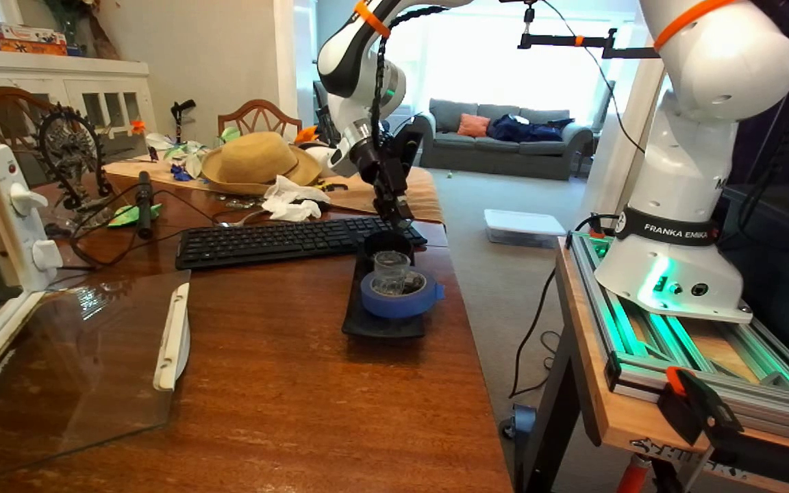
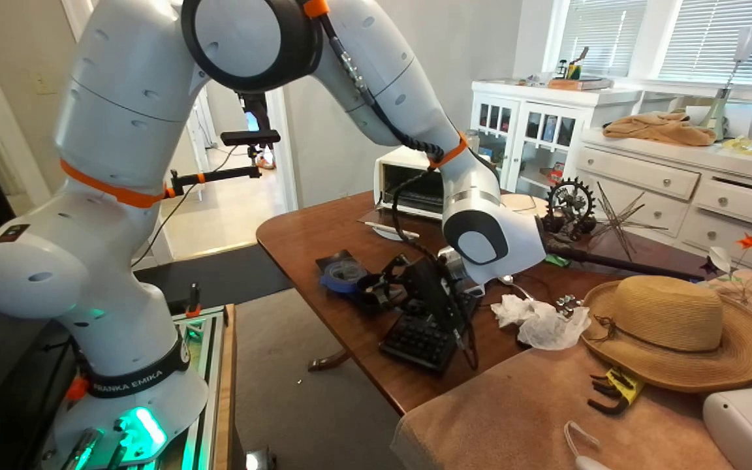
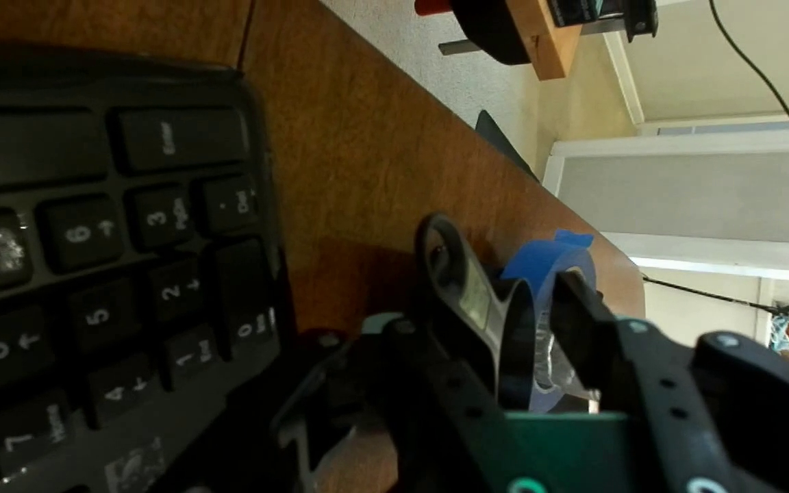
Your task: Move the black measuring cup to the right then pick up the glass cup and set it down on the desk.
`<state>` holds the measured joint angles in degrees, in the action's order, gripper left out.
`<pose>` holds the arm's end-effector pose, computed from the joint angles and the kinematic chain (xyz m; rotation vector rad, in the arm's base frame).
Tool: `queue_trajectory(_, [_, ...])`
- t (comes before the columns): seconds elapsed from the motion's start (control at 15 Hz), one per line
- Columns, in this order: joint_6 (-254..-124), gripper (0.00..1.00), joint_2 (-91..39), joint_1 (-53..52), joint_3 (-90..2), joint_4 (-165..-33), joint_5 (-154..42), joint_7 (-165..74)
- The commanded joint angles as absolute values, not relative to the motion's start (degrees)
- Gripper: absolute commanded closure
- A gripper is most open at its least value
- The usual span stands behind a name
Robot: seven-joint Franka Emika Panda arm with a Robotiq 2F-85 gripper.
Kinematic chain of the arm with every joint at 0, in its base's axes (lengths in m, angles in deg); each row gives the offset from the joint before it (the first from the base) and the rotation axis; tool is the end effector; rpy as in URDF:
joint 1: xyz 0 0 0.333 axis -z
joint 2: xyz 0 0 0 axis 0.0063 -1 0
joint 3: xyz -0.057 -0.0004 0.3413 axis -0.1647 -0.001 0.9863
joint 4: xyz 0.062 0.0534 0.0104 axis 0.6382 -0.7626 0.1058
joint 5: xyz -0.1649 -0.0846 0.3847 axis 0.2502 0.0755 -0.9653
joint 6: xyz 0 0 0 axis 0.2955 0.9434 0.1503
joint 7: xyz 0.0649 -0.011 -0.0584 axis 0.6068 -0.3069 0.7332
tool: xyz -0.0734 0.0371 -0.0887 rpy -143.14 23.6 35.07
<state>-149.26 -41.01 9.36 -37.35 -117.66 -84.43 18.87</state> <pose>0.5517 -0.0124 0.1639 -2.1359 -0.7846 0.5580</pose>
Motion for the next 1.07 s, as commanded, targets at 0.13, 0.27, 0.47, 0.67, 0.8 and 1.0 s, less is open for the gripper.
queue_trajectory(0.13, [-146.57, 0.87, -42.78, 10.35, -36.85, -115.34, -84.43, 19.47])
queue_trajectory(0.27, [-146.42, 1.00, -42.88, 10.37, -36.86, -115.11, -84.37, 19.42])
queue_trajectory(0.47, [-145.83, 1.00, -43.14, 10.40, -36.86, -114.59, -84.31, 19.36])
queue_trajectory(0.67, [-145.42, 0.69, -43.37, 10.37, -36.94, -114.20, -84.32, 19.09])
queue_trajectory(0.8, [-146.12, 0.51, -43.25, 10.19, -37.22, -114.34, -84.45, 17.98])
queue_trajectory(1.0, [-145.58, 0.28, -43.52, 10.12, -37.11, -113.94, -84.09, 18.01])
